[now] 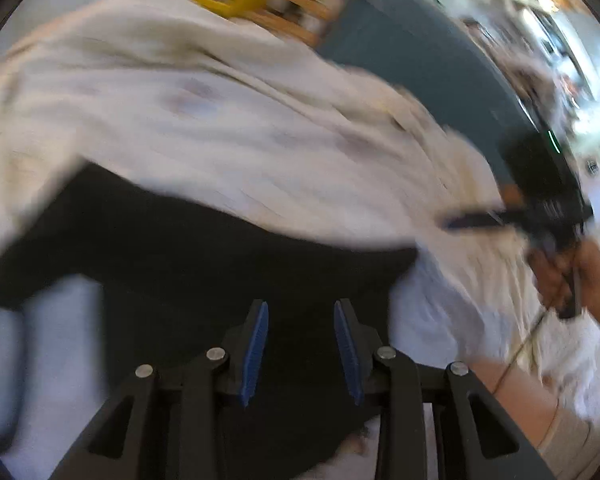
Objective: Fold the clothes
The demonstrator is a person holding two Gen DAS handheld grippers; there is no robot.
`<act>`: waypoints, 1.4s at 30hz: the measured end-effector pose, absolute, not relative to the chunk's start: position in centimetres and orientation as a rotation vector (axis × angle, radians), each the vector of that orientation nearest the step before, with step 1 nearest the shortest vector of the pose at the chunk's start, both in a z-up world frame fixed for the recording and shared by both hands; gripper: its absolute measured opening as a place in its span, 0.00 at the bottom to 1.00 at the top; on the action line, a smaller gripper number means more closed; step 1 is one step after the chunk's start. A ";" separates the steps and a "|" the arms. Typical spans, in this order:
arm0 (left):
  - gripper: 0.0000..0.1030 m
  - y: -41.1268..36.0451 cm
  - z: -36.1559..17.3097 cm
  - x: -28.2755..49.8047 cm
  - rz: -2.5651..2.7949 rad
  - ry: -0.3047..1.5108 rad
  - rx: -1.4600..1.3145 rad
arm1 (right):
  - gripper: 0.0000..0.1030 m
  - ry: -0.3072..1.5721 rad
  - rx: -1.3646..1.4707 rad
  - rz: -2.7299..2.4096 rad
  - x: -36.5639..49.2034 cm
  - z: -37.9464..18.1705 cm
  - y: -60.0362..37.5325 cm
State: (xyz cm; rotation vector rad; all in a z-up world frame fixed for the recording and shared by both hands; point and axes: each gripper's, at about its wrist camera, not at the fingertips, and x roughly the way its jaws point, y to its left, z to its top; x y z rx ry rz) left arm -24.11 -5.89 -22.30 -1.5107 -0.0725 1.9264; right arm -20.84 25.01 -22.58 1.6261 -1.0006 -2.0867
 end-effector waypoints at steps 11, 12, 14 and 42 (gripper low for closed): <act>0.34 -3.8 -27.6 -19.3 1.680 0.013 -1.820 | 0.15 -0.893 1.658 -2.258 -23.9 -26.6 24.4; 0.34 -4.3 -27.0 -19.8 1.703 -0.020 -1.810 | 0.15 -0.939 1.637 -2.217 -23.8 -26.2 24.6; 0.34 -5.6 -25.0 -20.8 1.808 -0.073 -1.735 | 0.15 -0.827 1.640 -2.159 -23.5 -25.0 22.4; 0.39 -18.9 -27.8 -20.9 2.407 -0.267 -1.949 | 0.14 0.430 1.820 -1.965 -36.1 -26.6 -5.7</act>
